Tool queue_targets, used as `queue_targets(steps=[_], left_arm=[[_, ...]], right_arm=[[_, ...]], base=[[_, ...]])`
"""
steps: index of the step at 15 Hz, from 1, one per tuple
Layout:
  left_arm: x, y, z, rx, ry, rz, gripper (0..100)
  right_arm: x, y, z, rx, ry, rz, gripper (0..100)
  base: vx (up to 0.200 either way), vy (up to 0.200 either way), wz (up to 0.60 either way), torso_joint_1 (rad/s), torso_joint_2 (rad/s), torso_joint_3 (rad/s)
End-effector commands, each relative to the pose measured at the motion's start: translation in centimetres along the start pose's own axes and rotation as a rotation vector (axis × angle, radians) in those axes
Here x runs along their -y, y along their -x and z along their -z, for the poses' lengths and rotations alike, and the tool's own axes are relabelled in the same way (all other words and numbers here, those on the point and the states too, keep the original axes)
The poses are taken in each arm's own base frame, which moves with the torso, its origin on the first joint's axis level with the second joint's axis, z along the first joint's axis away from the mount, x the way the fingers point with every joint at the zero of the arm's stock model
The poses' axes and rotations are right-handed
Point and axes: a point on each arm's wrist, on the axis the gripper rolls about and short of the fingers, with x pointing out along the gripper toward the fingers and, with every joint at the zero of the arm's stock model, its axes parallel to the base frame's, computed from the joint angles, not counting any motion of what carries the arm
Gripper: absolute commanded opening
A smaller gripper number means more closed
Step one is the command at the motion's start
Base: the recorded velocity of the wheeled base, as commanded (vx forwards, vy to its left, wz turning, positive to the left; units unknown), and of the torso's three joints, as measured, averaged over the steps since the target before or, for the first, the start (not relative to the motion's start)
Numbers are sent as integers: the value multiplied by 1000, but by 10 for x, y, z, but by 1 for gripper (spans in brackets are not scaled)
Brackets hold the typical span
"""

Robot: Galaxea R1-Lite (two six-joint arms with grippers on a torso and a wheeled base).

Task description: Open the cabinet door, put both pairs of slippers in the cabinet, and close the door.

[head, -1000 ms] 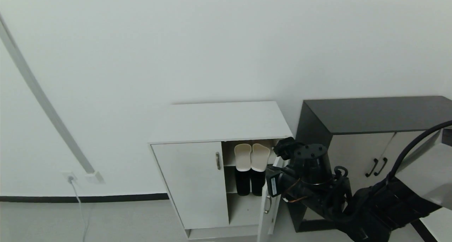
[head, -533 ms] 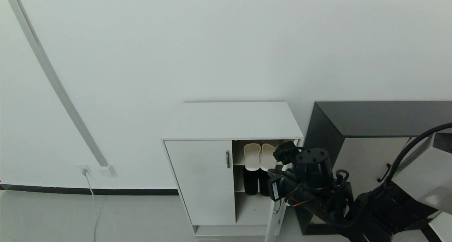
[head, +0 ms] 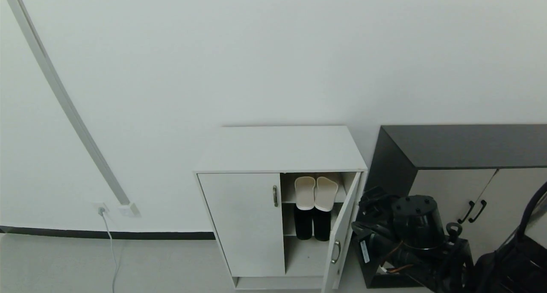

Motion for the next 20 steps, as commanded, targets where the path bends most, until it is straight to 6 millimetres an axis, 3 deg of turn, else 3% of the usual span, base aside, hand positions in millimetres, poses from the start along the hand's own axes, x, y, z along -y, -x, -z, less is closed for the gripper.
queue_targets(steps=[1,4,9,20], left_arm=[[0,0,0,-1,1,0,0],[0,0,0,-1,1,0,0],[0,0,0,-1,1,-2,0],[0,0,0,-1,-2,-2,0]], right_arm=[[3,9,12,-26,3,1,0],[5,12,40,-72,13,-4,0],[-3,-13,68,-81,29,-12,0],[-7,-61,72,-57,12,10,0]], base=[[200,0,0,-2,-2,2],[133,0,0,11,6,0],[0,0,0,0,0,0],[0,0,0,0,0,0]])
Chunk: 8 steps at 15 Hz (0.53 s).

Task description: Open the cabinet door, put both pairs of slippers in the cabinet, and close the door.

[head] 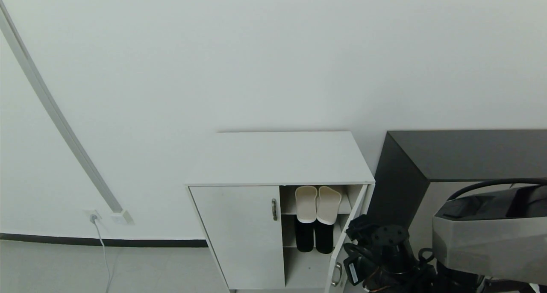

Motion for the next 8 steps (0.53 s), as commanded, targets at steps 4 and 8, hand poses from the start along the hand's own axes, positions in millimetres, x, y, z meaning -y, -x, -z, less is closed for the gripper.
queue_targets(steps=[4,8], left_arm=[[0,0,0,-1,0,-1,0],[0,0,0,-1,2,-1,0]], right_arm=[[8,-23,3,2,-19,32,0],[9,-41,-3,43,-36,41,0]], base=[[0,0,0,0,0,0],[0,0,0,0,0,0]])
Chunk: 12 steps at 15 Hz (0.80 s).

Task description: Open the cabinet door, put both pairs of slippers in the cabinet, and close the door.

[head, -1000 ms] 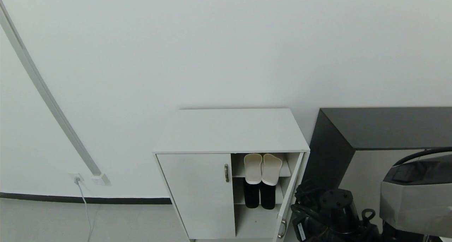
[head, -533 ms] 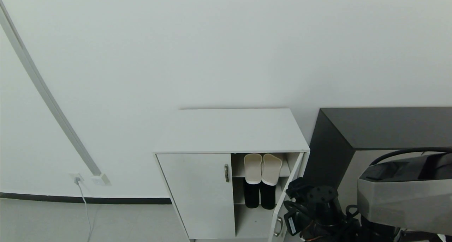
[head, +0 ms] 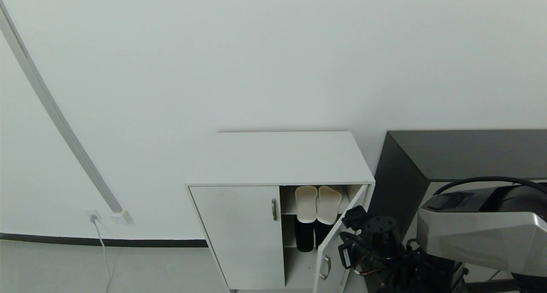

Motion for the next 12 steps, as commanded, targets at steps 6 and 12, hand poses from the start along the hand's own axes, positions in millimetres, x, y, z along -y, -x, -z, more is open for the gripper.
queue_targets(steps=[6,12], left_arm=[[0,0,0,-1,0,-1,0],[0,0,0,-1,0,0,0]], right_arm=[[-5,-30,-21,37,-15,-10,0],[-12,-50,-53,80,-34,-58,0]], base=[[0,0,0,0,0,0],[0,0,0,0,0,0]])
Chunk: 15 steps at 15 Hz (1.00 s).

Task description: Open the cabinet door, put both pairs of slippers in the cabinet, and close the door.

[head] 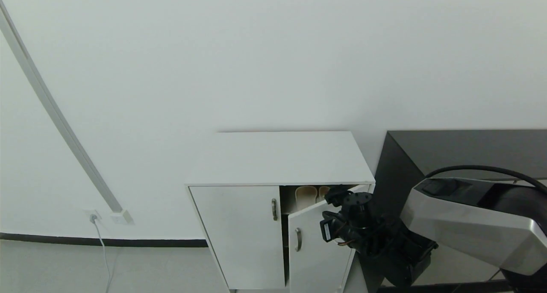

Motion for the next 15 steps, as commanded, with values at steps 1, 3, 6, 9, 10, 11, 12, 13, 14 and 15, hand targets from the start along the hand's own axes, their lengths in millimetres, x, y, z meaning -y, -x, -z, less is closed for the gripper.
queue_targets(steps=[1,3,6,9,10,11,12,13,14,15], left_arm=[[0,0,0,-1,1,0,0],[0,0,0,-1,1,0,0],[0,0,0,-1,-1,-1,0],[0,0,0,-1,-1,-1,0],[0,0,0,-1,-1,0,0],[0,0,0,-1,-1,-1,0],[0,0,0,-1,-1,-1,0],[0,0,0,-1,-1,-1,0],[0,0,0,-1,-1,-1,0],[0,0,0,-1,-1,-1,0]], right_arm=[[-2,-5,-11,30,-5,-9,0],[-3,-10,-16,32,-6,-25,0],[-2,-14,-22,34,-10,-39,0],[-1,-23,-26,32,-13,-41,0],[-1,-25,-28,35,-14,-40,0],[-2,-28,-28,29,-13,-39,0],[-2,-31,-30,30,-13,-39,0],[-2,-35,-30,26,-13,-38,0],[-2,-37,-30,26,-13,-38,0],[-2,-42,-31,23,-14,-35,0]], base=[[0,0,0,0,0,0],[0,0,0,0,0,0],[0,0,0,0,0,0],[0,0,0,0,0,0],[0,0,0,0,0,0],[0,0,0,0,0,0],[0,0,0,0,0,0],[0,0,0,0,0,0],[0,0,0,0,0,0],[0,0,0,0,0,0]])
